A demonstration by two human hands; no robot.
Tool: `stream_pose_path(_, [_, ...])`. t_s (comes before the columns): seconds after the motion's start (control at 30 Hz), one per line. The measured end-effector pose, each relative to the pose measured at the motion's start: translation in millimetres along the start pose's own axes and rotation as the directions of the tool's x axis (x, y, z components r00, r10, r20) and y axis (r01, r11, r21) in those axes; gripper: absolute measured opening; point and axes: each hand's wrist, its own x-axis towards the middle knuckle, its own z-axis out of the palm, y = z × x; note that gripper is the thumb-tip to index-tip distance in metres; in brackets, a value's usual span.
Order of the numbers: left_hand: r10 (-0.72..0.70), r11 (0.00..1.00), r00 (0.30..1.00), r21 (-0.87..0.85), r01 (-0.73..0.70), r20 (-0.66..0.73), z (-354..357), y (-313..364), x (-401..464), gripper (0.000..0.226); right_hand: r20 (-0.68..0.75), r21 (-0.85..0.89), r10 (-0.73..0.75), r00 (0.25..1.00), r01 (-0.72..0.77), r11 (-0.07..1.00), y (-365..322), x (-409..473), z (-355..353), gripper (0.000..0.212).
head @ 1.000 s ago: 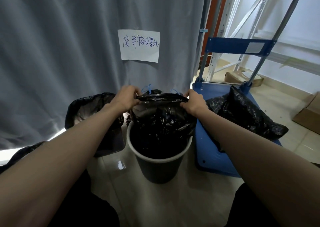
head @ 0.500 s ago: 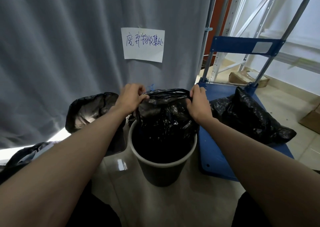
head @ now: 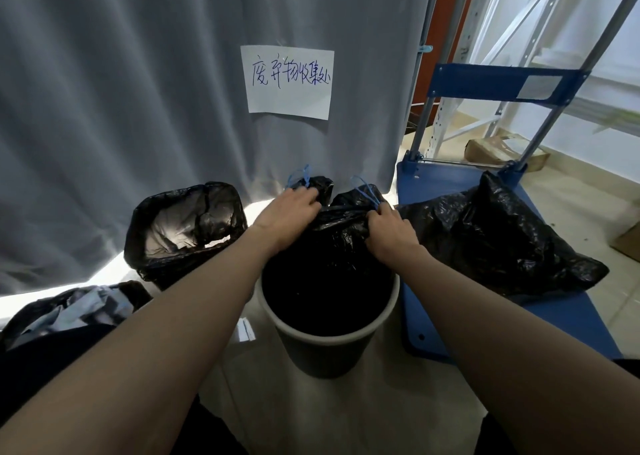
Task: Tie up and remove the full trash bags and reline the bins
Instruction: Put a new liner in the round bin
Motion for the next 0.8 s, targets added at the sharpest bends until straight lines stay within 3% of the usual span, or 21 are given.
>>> stream_pose_path(0.07, [0.112,0.993,0.992,0.012,-0.113,0.056,7,8,3,0.028,0.038,0.002,0.014,0.999,-0.014,1.0,-2,3,4,0.039])
stream_pose_path(0.17, [0.123,0.992,0.982,0.002,-0.125,0.144,15,13,6,0.037,0.067,0.003,0.032,0.997,-0.032,0.999,-2,7,8,0.042])
stream_pose_path(0.43, [-0.074,0.996,0.958,0.063,0.059,0.276,35,3,6,0.047,0.152,0.073,0.083,0.985,-0.095,0.993,1,8,15,0.046])
stream_pose_path(0.63, [-0.12,0.993,0.94,0.062,0.105,0.319,40,-3,5,0.049,0.273,0.147,0.077,0.959,-0.12,0.982,7,9,17,0.031])
stream_pose_path(0.8, [-0.172,0.984,0.906,0.026,0.175,0.387,36,-10,-3,0.045,0.31,0.181,0.174,0.935,-0.238,0.954,17,5,16,0.028])
